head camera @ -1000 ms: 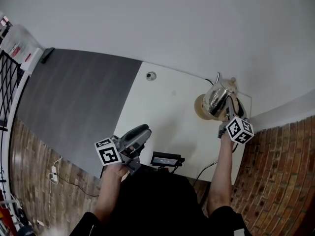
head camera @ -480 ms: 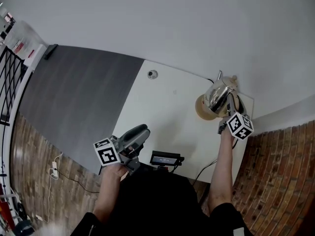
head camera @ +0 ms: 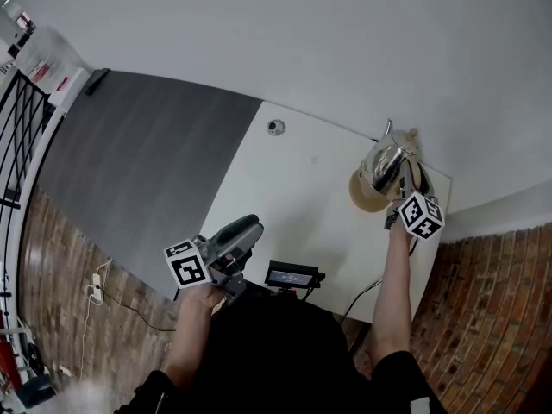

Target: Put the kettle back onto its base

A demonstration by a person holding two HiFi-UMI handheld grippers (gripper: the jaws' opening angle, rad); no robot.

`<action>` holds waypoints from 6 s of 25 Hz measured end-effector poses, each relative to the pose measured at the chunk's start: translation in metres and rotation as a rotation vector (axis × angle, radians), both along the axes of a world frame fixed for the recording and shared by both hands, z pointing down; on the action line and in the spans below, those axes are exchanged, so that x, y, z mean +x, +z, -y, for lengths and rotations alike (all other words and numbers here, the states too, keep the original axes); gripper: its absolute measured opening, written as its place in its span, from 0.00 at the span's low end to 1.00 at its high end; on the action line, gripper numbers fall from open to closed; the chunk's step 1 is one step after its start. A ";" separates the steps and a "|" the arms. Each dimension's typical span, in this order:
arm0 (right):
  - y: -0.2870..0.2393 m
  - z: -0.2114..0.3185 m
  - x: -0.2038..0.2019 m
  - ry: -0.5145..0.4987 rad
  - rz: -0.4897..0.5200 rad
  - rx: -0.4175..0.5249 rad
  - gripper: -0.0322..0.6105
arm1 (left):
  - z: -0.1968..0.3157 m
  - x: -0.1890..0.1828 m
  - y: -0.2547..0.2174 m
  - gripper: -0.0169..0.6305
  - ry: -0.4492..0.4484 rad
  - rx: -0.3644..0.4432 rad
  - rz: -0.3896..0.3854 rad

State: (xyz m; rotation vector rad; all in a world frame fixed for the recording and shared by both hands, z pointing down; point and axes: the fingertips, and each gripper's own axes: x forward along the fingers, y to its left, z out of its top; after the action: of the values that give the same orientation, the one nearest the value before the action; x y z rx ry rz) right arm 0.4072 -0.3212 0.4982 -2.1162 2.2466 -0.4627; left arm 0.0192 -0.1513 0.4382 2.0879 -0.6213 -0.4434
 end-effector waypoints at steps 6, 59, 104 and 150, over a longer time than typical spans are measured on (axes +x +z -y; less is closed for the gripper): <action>0.003 0.000 -0.001 -0.007 -0.015 0.007 0.30 | -0.001 -0.004 0.001 0.32 -0.011 -0.004 -0.002; 0.033 -0.069 -0.030 -0.099 -0.163 -0.018 0.30 | -0.004 -0.003 0.004 0.32 0.018 -0.014 -0.024; 0.078 -0.128 -0.074 -0.159 -0.184 -0.221 0.27 | -0.009 0.003 0.007 0.32 0.066 -0.024 -0.028; 0.078 -0.123 -0.104 -0.187 -0.101 -0.195 0.26 | -0.052 0.022 0.022 0.32 -0.004 -0.092 0.090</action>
State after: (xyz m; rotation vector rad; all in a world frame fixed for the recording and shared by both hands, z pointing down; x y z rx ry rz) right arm 0.3028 -0.1978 0.5762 -2.0647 2.5690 -0.6193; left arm 0.0413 -0.0989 0.4601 2.0274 -0.6861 -0.3183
